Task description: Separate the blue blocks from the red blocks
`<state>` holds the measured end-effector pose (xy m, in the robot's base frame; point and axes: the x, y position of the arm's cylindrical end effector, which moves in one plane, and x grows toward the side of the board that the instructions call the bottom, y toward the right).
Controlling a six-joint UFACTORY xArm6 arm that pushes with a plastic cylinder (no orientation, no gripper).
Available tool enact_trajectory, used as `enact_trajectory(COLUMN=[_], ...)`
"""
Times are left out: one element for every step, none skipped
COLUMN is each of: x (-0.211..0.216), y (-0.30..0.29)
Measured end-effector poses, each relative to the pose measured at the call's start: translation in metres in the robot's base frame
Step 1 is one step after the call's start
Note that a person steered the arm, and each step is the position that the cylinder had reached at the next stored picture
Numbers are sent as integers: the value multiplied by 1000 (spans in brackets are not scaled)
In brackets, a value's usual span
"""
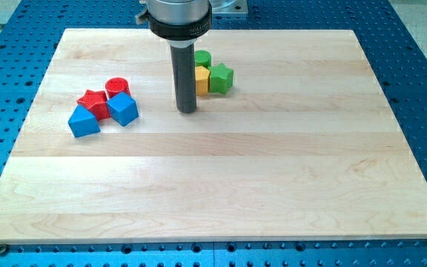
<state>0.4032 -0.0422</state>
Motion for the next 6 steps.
enact_trajectory(x=[1,46,79,79,61,55], y=[-1,-11,-98,-196,-205,-165])
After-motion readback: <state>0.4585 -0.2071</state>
